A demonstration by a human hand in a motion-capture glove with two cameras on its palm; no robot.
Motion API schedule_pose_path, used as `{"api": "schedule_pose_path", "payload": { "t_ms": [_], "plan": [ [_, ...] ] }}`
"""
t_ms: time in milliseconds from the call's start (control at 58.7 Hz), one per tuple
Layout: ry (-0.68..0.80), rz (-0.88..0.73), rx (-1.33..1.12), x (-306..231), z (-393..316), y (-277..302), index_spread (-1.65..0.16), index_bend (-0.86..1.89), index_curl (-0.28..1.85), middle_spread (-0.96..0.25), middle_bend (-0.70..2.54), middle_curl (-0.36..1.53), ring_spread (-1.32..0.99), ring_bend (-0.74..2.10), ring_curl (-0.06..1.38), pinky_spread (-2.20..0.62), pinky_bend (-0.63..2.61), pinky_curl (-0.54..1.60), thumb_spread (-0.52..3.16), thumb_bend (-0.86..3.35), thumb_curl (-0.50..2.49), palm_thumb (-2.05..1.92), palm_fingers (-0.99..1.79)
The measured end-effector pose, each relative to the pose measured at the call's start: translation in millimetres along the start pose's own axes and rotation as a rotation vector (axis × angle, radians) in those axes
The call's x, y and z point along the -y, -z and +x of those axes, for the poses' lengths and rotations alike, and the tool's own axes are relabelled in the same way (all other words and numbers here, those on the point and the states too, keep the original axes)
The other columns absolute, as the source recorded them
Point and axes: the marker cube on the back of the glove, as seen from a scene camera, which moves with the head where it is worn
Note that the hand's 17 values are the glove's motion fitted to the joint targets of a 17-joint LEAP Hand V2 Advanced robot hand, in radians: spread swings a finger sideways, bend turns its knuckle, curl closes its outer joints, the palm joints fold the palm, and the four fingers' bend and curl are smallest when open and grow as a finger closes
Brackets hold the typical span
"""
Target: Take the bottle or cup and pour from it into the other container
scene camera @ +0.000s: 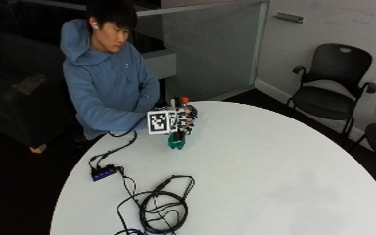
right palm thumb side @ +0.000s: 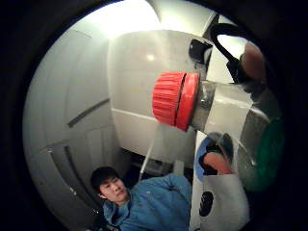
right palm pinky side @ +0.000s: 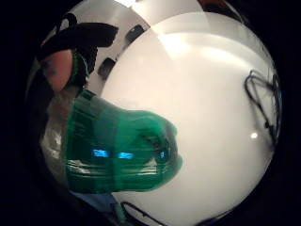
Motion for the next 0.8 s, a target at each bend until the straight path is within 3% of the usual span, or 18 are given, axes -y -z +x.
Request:
{"api": "schedule_pose_path", "payload": {
  "t_ms": [153,801],
  "plan": [
    [0.018,-0.106,-0.364,6,-35,-2,-0.12,0.13,0.32,0.01,0.29,0.46,-0.1,0.43,0.39,0.04,0.21,0.36,0.36,-0.03,0.66,1.05,1.06],
    [0.065,-0.46,-1.419,-6,-118,-71,-0.12,0.13,0.33,0.01,0.26,0.49,-0.12,0.41,0.43,0.02,0.2,0.39,0.33,-0.03,0.7,1.05,1.07]
  ]
}}
